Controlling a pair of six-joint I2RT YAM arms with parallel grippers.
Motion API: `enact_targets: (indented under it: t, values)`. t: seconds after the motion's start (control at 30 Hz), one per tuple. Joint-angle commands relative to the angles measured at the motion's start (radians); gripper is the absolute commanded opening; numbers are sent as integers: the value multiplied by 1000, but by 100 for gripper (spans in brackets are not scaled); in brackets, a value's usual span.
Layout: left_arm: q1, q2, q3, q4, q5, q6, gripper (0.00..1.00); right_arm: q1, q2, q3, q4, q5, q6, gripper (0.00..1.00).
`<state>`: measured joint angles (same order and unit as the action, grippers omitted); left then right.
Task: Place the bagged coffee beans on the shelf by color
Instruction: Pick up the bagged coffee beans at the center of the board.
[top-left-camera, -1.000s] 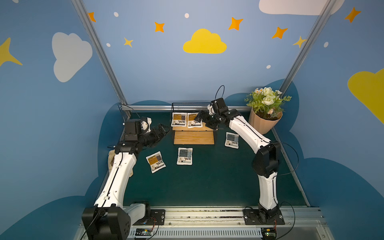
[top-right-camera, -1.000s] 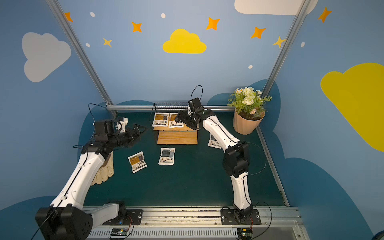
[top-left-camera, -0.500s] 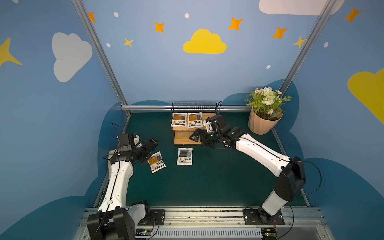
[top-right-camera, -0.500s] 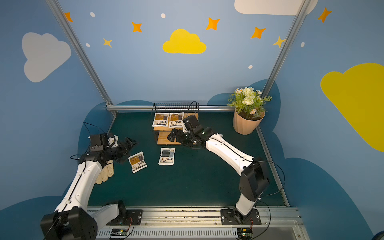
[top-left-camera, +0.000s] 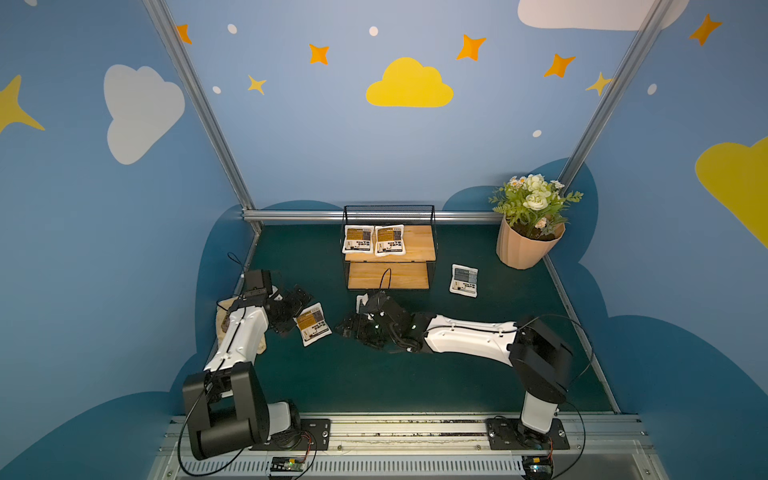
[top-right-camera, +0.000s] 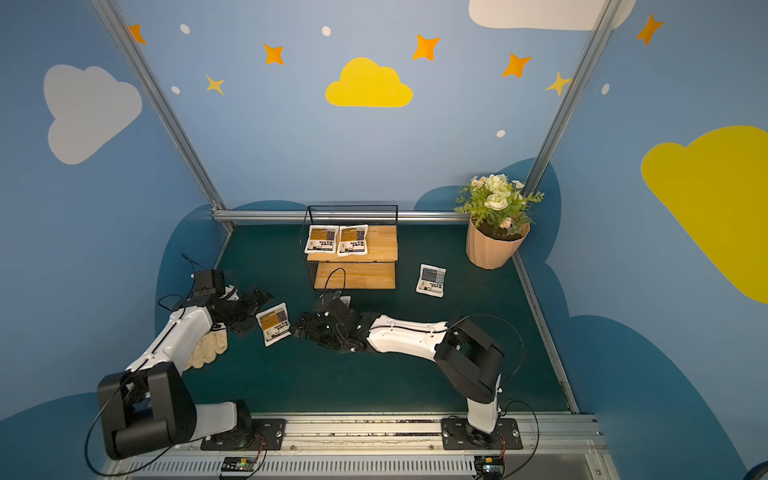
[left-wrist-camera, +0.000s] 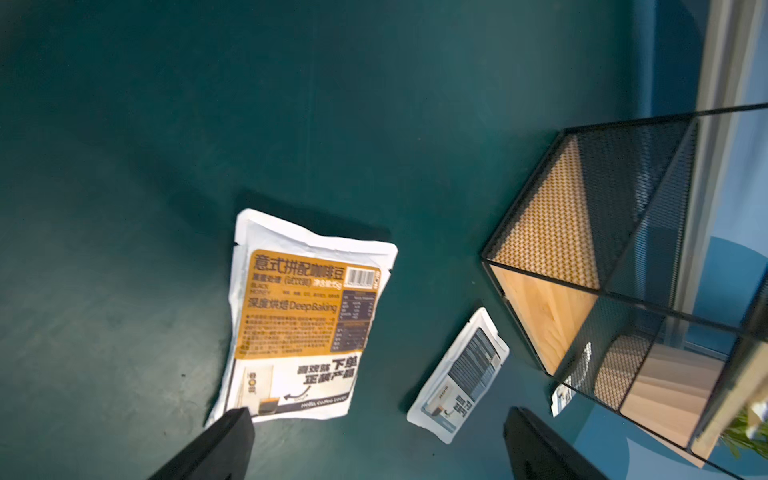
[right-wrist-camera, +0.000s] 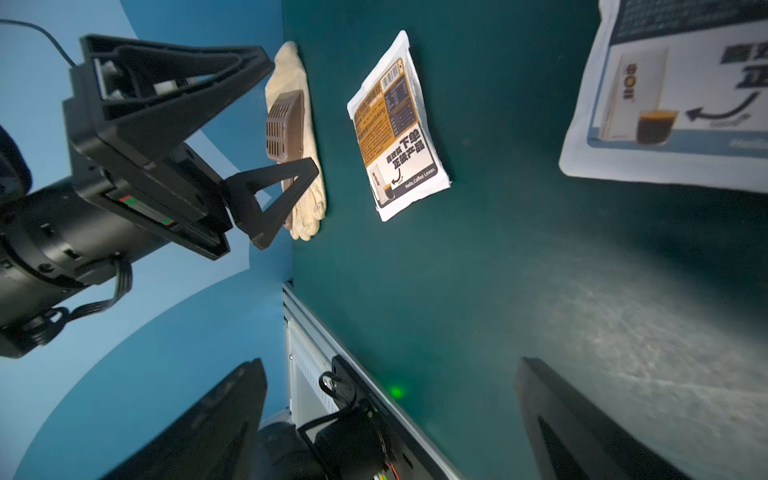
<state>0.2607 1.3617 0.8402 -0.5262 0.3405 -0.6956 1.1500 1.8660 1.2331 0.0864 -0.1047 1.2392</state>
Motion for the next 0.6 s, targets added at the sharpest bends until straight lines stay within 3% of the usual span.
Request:
enact_targets:
  t: [0.0,0.27,0.57]
  values:
    - [9,69,32,38,9,12,100,27,55,-12,131,103,129,98]
    - [14,207,89,99,17,3,100,74,199,46,187,166,243,98]
    - [29,303,117,121,-5,-16,100,84,321,156,157,153,303,96]
